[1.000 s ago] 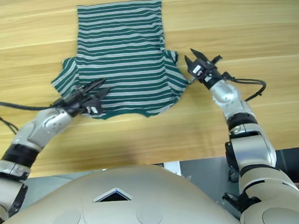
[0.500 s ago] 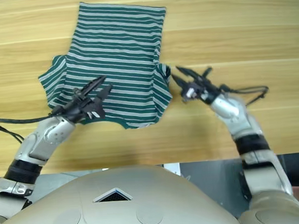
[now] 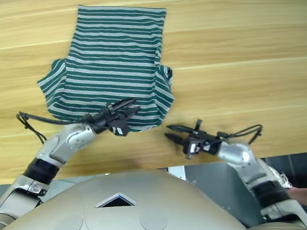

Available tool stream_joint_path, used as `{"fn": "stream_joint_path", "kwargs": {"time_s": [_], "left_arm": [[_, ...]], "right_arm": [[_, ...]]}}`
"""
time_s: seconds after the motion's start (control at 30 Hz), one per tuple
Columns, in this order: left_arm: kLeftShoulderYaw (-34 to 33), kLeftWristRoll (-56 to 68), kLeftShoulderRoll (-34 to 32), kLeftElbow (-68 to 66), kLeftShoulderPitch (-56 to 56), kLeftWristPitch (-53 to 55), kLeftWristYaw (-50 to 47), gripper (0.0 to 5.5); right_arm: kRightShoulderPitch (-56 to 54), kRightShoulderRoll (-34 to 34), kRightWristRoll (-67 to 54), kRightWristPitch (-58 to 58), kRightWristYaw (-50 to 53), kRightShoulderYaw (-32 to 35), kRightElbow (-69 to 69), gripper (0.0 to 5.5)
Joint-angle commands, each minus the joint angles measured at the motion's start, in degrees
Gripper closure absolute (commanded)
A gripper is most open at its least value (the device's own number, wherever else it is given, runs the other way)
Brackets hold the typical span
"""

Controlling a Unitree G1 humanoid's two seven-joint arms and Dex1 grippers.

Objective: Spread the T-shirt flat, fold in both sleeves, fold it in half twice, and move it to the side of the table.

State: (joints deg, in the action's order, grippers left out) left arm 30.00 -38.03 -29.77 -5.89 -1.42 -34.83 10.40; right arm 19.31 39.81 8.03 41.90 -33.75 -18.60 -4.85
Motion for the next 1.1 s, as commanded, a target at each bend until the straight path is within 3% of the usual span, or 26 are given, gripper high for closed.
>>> {"fn": "stream_joint_path", "kwargs": {"time_s": [0.03,0.47,0.63,0.77,0.93,1.1], "left_arm": [[1.4,-1.8,0.0,-2.6,-0.3,0.0,0.6,3.87],[2.9,-3.3,0.5,-7.2,-1.3,0.7,-0.7,3.87],[3.6,-3.0,0.6,-8.6,-1.8,0.5,-1.2,3.87],[5.1,-2.7,1.5,-8.9,-2.8,-0.5,-0.6,3.87],[5.7,-2.1,1.3,-6.3,-4.1,-1.3,-0.2,3.87],[5.3,-2.4,0.9,-4.9,-4.4,-1.1,-0.2,3.87]], "right_arm": [[-6.1,-4.3,4.1,-2.8,1.9,-1.0,-7.8,4.22],[-20.3,-5.5,5.0,1.1,8.0,3.9,-23.7,4.22],[-26.2,-9.5,5.0,2.2,9.2,3.3,-28.8,4.22],[-33.8,-14.3,5.5,0.7,20.6,8.3,-36.7,4.22],[-31.7,-13.9,-3.7,4.1,24.1,17.2,-33.1,4.22],[-26.5,-11.6,-5.9,4.4,22.0,20.2,-25.5,4.22]]}}
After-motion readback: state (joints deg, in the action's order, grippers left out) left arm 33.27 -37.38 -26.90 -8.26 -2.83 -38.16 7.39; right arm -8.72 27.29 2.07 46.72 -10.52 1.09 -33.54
